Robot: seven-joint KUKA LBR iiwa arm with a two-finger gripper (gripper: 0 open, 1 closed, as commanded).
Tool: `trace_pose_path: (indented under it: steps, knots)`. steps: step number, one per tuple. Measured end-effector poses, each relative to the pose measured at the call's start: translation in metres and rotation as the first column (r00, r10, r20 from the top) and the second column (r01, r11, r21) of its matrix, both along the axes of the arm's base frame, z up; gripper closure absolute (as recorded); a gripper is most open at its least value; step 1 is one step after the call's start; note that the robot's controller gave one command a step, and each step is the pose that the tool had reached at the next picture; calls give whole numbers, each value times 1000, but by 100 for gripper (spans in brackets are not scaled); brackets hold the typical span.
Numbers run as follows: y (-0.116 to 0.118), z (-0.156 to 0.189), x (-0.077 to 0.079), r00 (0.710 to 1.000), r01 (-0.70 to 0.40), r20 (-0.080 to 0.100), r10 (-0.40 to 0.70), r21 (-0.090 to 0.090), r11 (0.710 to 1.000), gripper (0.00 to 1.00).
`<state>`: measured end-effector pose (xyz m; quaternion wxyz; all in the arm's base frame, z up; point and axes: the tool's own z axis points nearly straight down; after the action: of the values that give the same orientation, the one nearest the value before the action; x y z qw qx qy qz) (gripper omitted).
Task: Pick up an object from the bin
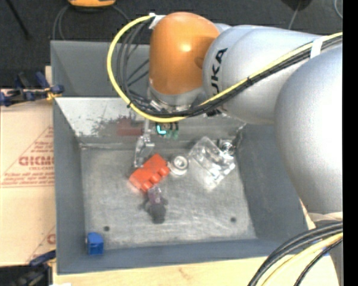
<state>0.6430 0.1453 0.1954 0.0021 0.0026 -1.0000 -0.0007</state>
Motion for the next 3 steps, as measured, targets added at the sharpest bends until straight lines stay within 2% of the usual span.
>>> trace_pose_path:
  steps: [1,2,3]
  knots:
    - [-65,-123,-6,965,-264,15,264,-1,965,0]
    - [-51,-93,-8,938,-346,14,346,-4,938,0]
    - [-46,-94,0,886,-463,14,463,-5,886,0]
